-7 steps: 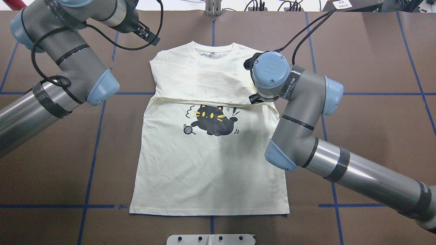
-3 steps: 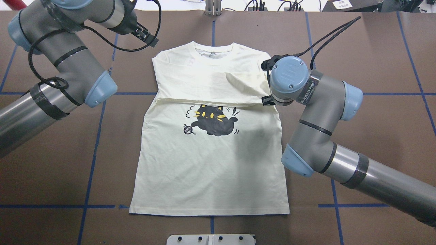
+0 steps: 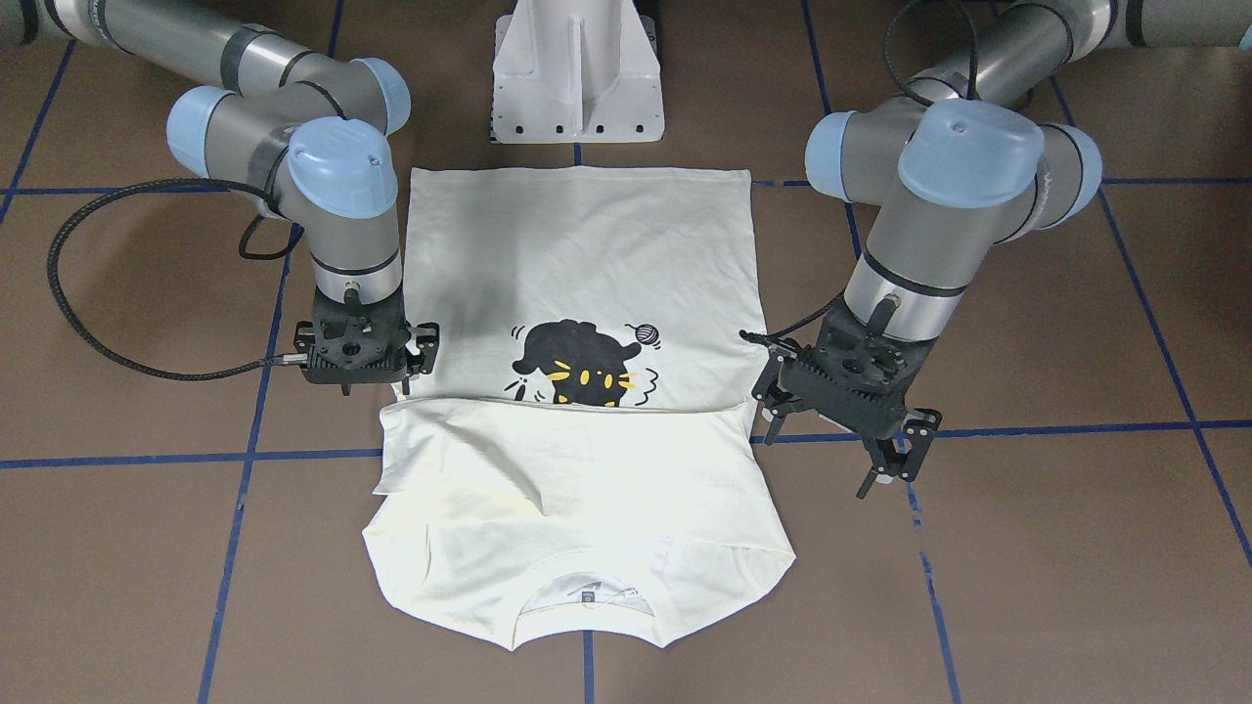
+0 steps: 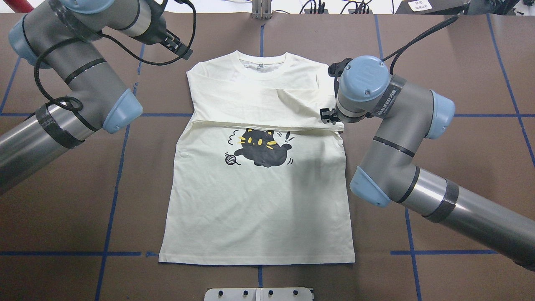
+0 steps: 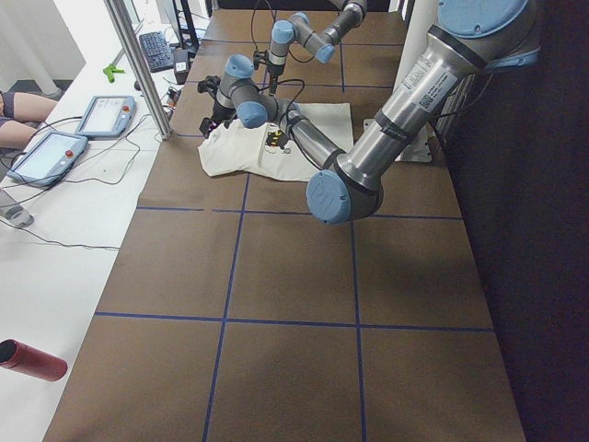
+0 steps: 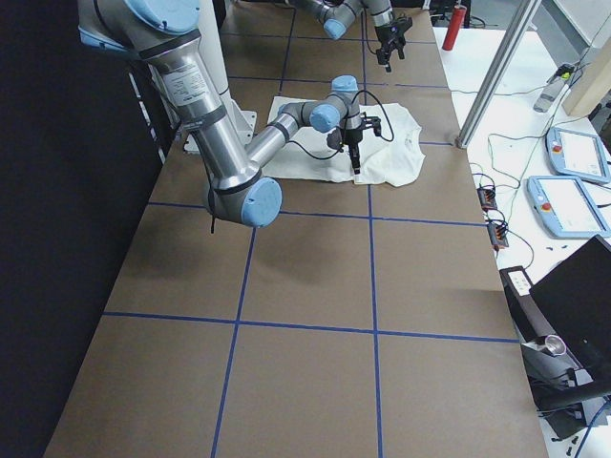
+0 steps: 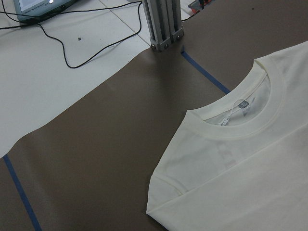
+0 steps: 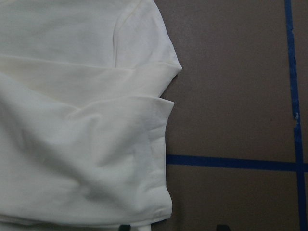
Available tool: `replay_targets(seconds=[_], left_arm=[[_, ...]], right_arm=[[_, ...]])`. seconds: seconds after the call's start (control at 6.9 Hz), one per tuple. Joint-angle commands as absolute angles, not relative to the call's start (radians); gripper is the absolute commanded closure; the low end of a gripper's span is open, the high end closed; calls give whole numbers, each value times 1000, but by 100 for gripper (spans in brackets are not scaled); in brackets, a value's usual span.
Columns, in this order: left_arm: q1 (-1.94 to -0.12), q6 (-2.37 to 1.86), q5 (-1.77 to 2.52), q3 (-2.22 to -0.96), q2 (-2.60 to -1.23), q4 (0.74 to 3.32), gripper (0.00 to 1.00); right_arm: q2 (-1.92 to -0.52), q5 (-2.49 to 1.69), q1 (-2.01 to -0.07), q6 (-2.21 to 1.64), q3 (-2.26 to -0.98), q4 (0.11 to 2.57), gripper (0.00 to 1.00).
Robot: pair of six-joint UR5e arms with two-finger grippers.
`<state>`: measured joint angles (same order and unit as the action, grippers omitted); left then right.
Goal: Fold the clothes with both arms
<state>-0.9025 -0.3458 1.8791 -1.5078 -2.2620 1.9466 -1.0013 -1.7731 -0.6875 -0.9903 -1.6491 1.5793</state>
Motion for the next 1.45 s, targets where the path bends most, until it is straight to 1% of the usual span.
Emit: replay_targets(seconds=[0.0, 0.14, 0.29, 0.43, 0.58, 0.72, 0.87, 1.01, 1.16, 1.3], left_arm=[[-890, -426, 1878, -1567, -2211, 1947, 0], [-862, -525, 1878, -1654, -2135, 1951, 0], [-827, -639, 1878, -1733, -2079, 1953, 0], [-775, -729, 1878, -1800, -2018, 1959, 0], [-737, -811, 1875, -1843, -1956, 2020, 0], [-703, -884, 1870, -1868, -1877, 2110, 0], [-655, -1008, 1865, -1891, -1815, 2156, 17], [-582, -1135, 1840, -1922, -1792, 2155, 30], [-474, -1193, 1742, -1954, -1751, 2154, 25], [-409, -1230, 1706, -1979, -1706, 2154, 25]], right_arm=[[-1012, -1867, -729, -1072, -1704, 1552, 0], [-1038, -1868, -726, -1154, -1767, 1549, 0], [-1101, -1867, -701, -1274, -1843, 1489, 0], [-1174, -1859, -666, -1413, -1891, 1363, 0], [-1239, -1849, -625, -1504, -1948, 1311, 0], [-1264, -1780, -564, -1642, -2006, 1310, 1], [-1340, -1719, -484, -1704, -2072, 1309, 3], [-1404, -1682, -426, -1767, -2136, 1308, 5], [-1469, -1630, -364, -1781, -2198, 1308, 5], [-1482, -1620, -348, -1796, -2222, 1308, 5]])
